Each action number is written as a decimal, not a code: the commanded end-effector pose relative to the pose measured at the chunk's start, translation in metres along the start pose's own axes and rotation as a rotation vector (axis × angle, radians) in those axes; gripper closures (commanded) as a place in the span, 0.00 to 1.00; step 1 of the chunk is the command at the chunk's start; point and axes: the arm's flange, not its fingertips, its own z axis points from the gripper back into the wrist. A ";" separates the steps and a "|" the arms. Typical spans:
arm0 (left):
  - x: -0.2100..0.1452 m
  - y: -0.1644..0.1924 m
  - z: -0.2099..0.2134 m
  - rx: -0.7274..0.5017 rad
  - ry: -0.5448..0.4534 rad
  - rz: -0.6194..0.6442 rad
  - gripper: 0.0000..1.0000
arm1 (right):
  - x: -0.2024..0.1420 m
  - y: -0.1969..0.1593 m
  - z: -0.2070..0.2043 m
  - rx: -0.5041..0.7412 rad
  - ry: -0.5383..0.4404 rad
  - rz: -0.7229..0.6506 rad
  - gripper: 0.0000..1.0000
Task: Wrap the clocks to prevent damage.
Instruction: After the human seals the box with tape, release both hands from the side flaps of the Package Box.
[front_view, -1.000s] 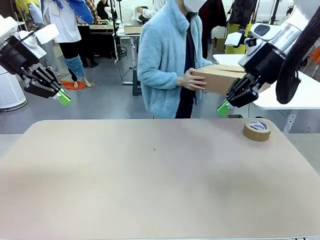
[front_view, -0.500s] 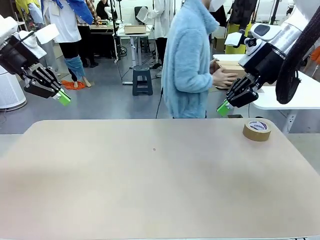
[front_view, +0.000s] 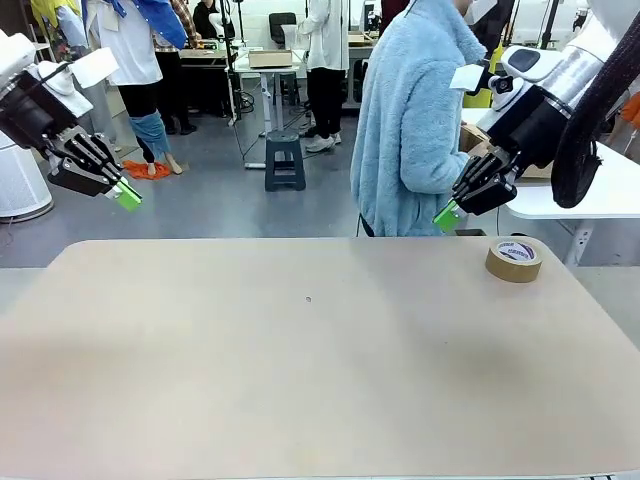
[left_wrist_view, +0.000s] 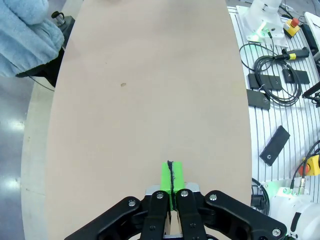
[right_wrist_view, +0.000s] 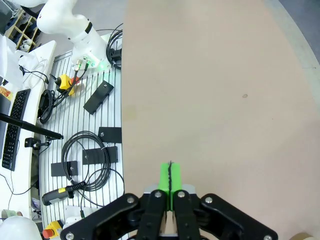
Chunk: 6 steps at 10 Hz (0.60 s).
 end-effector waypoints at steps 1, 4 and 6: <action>0.002 0.001 0.000 0.011 0.002 -0.002 1.00 | 0.002 -0.004 -0.002 -0.006 -0.002 -0.005 0.99; 0.002 0.005 0.004 -0.006 -0.017 -0.009 0.45 | 0.001 0.016 0.001 -0.013 0.015 0.028 0.40; -0.001 0.000 0.010 0.023 -0.061 0.032 0.00 | -0.002 0.023 0.001 -0.060 0.007 0.001 0.00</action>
